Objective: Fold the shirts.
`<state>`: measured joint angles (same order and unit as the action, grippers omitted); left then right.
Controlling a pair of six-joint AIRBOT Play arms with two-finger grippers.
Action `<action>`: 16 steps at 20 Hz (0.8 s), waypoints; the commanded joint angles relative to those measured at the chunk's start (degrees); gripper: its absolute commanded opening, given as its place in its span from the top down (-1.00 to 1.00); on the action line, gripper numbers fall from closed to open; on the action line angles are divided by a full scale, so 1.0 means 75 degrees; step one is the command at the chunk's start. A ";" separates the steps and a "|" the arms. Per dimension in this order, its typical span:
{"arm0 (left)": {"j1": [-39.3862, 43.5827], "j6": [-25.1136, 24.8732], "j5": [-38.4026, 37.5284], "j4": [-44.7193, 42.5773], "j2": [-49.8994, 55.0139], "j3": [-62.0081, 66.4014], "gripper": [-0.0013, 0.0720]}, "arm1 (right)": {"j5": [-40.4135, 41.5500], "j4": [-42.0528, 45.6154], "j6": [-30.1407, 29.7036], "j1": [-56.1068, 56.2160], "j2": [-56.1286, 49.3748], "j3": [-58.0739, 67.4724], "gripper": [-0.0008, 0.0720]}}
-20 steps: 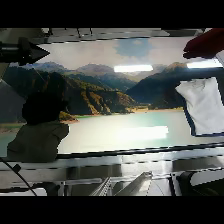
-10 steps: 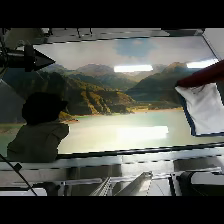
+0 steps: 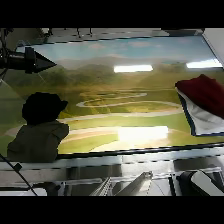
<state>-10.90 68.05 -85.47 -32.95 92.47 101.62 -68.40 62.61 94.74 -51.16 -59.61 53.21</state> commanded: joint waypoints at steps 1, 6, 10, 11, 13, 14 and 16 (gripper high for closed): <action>0.0006 -0.0003 -0.0242 0.0000 0.0003 0.0000 0.92 | 0.0723 0.0189 -0.0055 -0.0423 0.0408 -0.1594 -0.28; 0.0006 0.0003 -0.0676 0.0017 0.0003 0.0000 0.92 | -0.0128 0.0906 -0.0466 -0.0443 0.0449 -0.1620 -0.95; 0.0006 -0.0003 -0.0921 0.0522 -0.0006 0.0009 0.92 | -0.0484 -0.0090 -0.0772 -0.0428 0.1046 -0.1431 -0.95; 0.0006 -0.0009 -0.1061 0.1046 -0.0006 0.0015 0.92 | -0.0676 -0.0627 -0.1035 -0.0417 0.1247 -0.1294 -0.95; 0.0006 -0.0050 -0.1230 0.1982 -0.0035 0.0015 0.93 | -0.1070 -0.1961 -0.1492 -0.0286 0.1737 -0.1005 -0.23; 0.0006 -0.0085 -0.1160 0.1976 -0.0131 0.0015 0.95 | -0.1128 -0.2678 -0.1821 -0.0128 0.1996 -0.0950 0.48; 0.0058 -0.0108 -0.1058 0.1212 -0.0469 0.0012 0.95 | -0.1107 -0.3774 -0.2092 0.0280 0.2515 -0.0950 0.83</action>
<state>-10.74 67.59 -93.17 -22.98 91.05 101.69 -74.96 48.34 83.83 -51.94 -45.65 45.15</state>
